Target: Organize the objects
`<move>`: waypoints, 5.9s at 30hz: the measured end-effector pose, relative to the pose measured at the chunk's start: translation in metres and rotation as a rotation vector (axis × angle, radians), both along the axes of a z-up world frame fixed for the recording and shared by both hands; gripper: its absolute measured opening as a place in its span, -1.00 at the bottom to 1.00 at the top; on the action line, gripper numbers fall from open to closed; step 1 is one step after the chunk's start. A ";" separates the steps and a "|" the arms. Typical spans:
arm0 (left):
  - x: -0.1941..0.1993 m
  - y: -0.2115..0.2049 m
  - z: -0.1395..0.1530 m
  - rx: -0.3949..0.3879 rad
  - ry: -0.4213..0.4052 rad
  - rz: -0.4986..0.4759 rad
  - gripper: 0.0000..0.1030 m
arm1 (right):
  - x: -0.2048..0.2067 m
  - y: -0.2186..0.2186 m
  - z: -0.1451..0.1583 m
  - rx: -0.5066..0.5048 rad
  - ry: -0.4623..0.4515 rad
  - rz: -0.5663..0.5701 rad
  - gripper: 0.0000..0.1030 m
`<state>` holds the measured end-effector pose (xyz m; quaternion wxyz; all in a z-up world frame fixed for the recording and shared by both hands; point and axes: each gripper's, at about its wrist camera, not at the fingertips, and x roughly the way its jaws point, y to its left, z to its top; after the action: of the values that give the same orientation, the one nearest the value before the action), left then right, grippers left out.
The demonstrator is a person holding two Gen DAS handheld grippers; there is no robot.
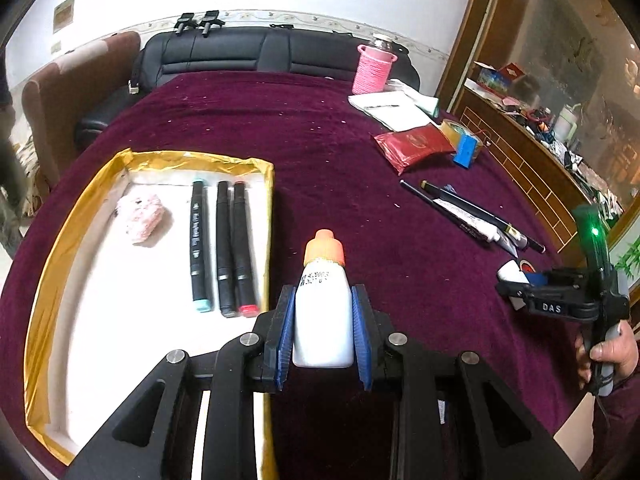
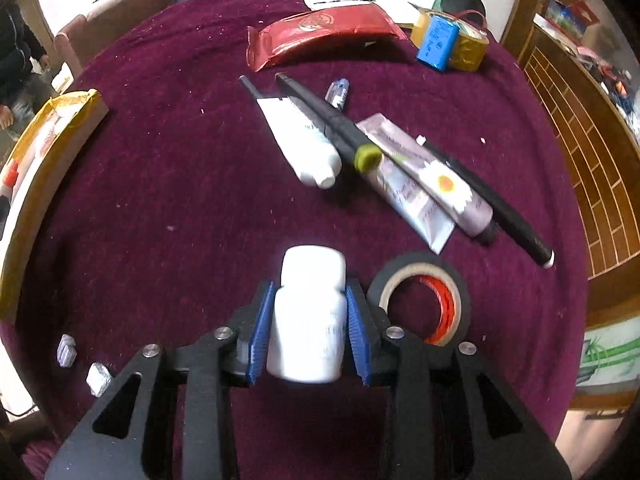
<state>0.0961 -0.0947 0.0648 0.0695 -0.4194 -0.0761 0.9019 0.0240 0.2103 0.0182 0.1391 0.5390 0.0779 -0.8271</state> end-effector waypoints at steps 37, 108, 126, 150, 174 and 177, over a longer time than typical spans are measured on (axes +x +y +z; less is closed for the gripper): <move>-0.065 -0.154 -0.041 -0.128 -0.225 0.161 -0.56 | -0.042 -0.285 0.018 -0.622 -0.372 0.208 -0.37; 0.008 0.018 0.018 0.167 -0.080 0.028 0.19 | -0.065 -0.006 0.048 -0.371 0.051 -0.110 -0.28; -0.001 0.009 -0.001 0.187 -0.125 0.043 0.19 | -0.074 -0.039 0.031 -0.403 -0.002 -0.043 -0.23; 0.040 -0.023 0.041 0.060 -0.026 0.236 0.19 | -0.055 -0.014 0.050 -0.564 0.361 -0.192 -0.14; -0.064 0.079 0.000 -0.018 -0.137 0.024 0.19 | -0.045 0.064 0.034 -0.702 0.349 -0.324 0.03; -0.082 0.090 -0.010 -0.053 -0.154 0.005 0.19 | -0.053 0.069 0.027 -0.743 0.291 -0.329 0.03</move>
<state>0.0142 -0.0044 0.0549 0.0503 -0.4892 -0.0585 0.8688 -0.0292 0.2788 0.0455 0.1773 0.3355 -0.2933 -0.8775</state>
